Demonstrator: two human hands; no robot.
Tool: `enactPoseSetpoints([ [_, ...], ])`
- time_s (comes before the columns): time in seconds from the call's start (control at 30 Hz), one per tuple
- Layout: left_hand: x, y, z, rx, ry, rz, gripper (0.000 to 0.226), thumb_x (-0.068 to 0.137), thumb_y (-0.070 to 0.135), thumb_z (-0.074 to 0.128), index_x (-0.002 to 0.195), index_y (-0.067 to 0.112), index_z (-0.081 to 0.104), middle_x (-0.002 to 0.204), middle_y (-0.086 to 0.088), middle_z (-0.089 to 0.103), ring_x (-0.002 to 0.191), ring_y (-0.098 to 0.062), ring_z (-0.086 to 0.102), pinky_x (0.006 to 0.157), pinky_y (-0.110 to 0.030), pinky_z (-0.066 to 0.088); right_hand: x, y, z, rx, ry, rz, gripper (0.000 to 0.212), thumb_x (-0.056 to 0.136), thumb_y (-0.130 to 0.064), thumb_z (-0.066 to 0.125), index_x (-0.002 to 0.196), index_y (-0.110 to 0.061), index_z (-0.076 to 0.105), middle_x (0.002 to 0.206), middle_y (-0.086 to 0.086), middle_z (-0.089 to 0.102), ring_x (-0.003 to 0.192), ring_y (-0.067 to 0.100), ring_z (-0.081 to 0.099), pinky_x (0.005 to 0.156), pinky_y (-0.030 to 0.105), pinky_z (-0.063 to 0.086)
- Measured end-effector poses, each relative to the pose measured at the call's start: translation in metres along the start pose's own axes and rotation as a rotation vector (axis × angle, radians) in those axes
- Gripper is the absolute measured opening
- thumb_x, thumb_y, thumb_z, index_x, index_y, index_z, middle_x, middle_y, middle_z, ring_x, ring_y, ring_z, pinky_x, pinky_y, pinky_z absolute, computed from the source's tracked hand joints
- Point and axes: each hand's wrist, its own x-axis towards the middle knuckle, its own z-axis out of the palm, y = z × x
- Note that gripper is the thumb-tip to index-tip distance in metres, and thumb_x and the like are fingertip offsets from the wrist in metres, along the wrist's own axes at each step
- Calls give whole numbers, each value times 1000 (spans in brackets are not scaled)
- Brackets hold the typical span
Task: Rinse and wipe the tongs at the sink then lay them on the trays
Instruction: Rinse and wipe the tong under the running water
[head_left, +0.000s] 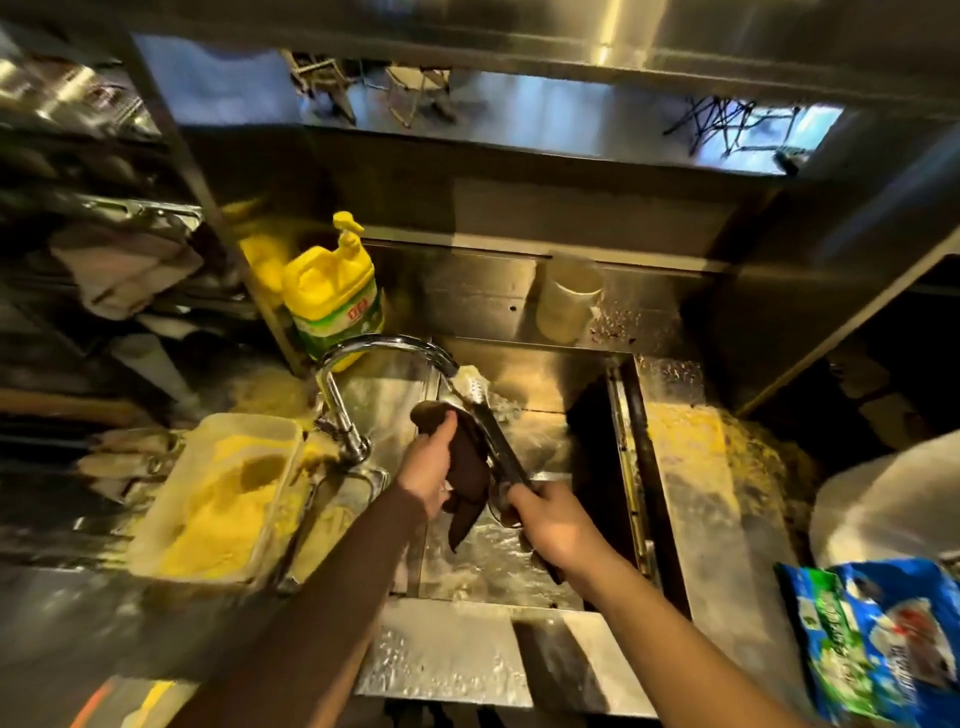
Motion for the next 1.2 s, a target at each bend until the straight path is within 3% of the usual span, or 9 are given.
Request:
enactPoseSetpoints([
  [0.17, 30, 20, 1, 93, 35, 12, 29, 90, 7, 58, 113, -9, 66, 109, -28, 71, 101, -40, 70, 91, -55, 57, -5, 1, 31, -27, 41, -5, 32, 88, -43, 56, 73, -15, 64, 52, -4, 55, 43, 13, 48, 44, 27, 33],
  [0.3, 41, 19, 18, 67, 95, 5, 9, 90, 5, 58, 87, 5, 67, 85, -15, 72, 80, -28, 69, 72, -37, 58, -4, -1, 19, 27, 64, 13, 28, 90, -38, 58, 74, -15, 62, 47, -6, 51, 37, 9, 44, 38, 23, 30],
  [0.4, 39, 6, 36, 91, 5, -22, 9, 88, 6, 61, 95, 4, 66, 75, -12, 76, 67, -26, 73, 59, -33, 60, 0, -7, 11, 14, 69, -8, 31, 92, -35, 55, 68, -17, 59, 44, -7, 48, 36, 10, 43, 40, 25, 30],
  [0.53, 53, 12, 45, 45, 108, 18, 18, 96, 6, 51, 111, 2, 59, 101, -18, 71, 82, -29, 70, 61, -34, 56, -2, -4, -6, -25, 37, -20, 30, 90, -36, 55, 65, -18, 58, 42, -8, 46, 36, 8, 41, 39, 22, 28],
  [0.67, 46, -3, 57, 65, 68, -6, 15, 91, 2, 53, 102, 1, 64, 91, -19, 73, 75, -31, 73, 59, -33, 59, 7, -10, -14, -69, 55, -21, 32, 88, -38, 54, 64, -17, 56, 47, -7, 48, 38, 12, 40, 48, 29, 31],
  [0.83, 56, 3, 52, 43, 163, 25, 19, 92, -2, 52, 108, -3, 62, 87, -19, 70, 68, -27, 69, 43, -27, 53, 1, -3, -17, -138, 5, -54, 33, 89, -44, 52, 66, -21, 55, 39, -10, 46, 35, 6, 40, 43, 24, 30],
  [1.0, 59, -4, 55, 152, 212, 16, 19, 97, 9, 53, 114, 1, 58, 99, -18, 68, 72, -23, 64, 52, -27, 49, -11, 7, -45, -128, -53, -37, 31, 92, -40, 54, 70, -18, 56, 47, -8, 47, 36, 9, 40, 41, 23, 30],
  [1.1, 66, -2, 41, 120, 353, 97, 27, 90, 10, 62, 113, -2, 62, 103, -24, 69, 85, -33, 68, 70, -37, 58, -24, 14, -68, -94, -79, 38, 42, 85, -56, 52, 71, -17, 57, 42, -8, 48, 31, 9, 39, 37, 21, 29],
  [1.2, 63, -8, 24, -16, 342, 142, 23, 87, 12, 69, 106, 1, 62, 94, -20, 70, 75, -26, 66, 64, -31, 56, -23, 18, -79, -152, -30, 71, 49, 77, -65, 43, 71, -18, 54, 43, -7, 47, 35, 12, 39, 43, 26, 30],
])
